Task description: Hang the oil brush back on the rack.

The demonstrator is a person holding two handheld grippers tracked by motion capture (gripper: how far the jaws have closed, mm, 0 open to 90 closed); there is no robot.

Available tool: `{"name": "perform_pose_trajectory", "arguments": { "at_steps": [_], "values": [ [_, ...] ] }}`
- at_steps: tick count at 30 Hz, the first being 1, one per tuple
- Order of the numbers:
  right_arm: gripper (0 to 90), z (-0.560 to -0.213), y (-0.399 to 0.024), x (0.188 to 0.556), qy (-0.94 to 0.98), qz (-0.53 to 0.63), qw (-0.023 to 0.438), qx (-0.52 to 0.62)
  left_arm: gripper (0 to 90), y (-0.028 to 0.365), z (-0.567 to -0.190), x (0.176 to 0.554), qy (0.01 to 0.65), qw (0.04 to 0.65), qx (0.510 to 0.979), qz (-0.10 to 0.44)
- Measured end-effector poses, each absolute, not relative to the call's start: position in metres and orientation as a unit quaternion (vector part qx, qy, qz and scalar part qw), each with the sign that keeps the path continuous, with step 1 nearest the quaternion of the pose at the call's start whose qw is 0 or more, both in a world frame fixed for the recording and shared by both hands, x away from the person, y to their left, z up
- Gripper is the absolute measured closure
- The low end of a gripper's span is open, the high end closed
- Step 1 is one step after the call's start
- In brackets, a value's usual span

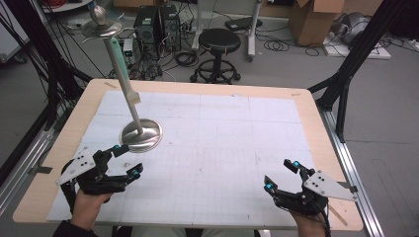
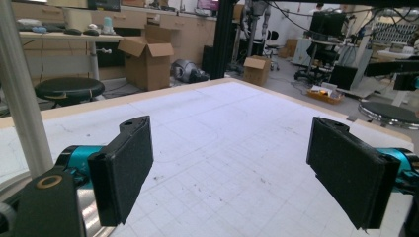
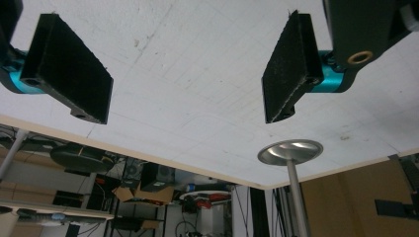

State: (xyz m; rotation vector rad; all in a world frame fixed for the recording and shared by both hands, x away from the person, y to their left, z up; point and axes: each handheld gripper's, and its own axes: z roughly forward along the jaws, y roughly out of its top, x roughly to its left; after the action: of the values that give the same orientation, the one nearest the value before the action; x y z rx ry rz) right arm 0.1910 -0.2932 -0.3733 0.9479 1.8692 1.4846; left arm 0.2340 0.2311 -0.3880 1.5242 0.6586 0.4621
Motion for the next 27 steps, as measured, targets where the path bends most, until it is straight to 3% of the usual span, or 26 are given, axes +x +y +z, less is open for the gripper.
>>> {"name": "perform_pose_trajectory", "arguments": {
  "at_steps": [27],
  "values": [
    [18.7,-0.3768,-0.2878,0.1922,0.706,0.547,0.277,0.354,18.2,0.2337,-0.3908,0.2330,0.296,0.651,0.669,0.203]
  ]
}}
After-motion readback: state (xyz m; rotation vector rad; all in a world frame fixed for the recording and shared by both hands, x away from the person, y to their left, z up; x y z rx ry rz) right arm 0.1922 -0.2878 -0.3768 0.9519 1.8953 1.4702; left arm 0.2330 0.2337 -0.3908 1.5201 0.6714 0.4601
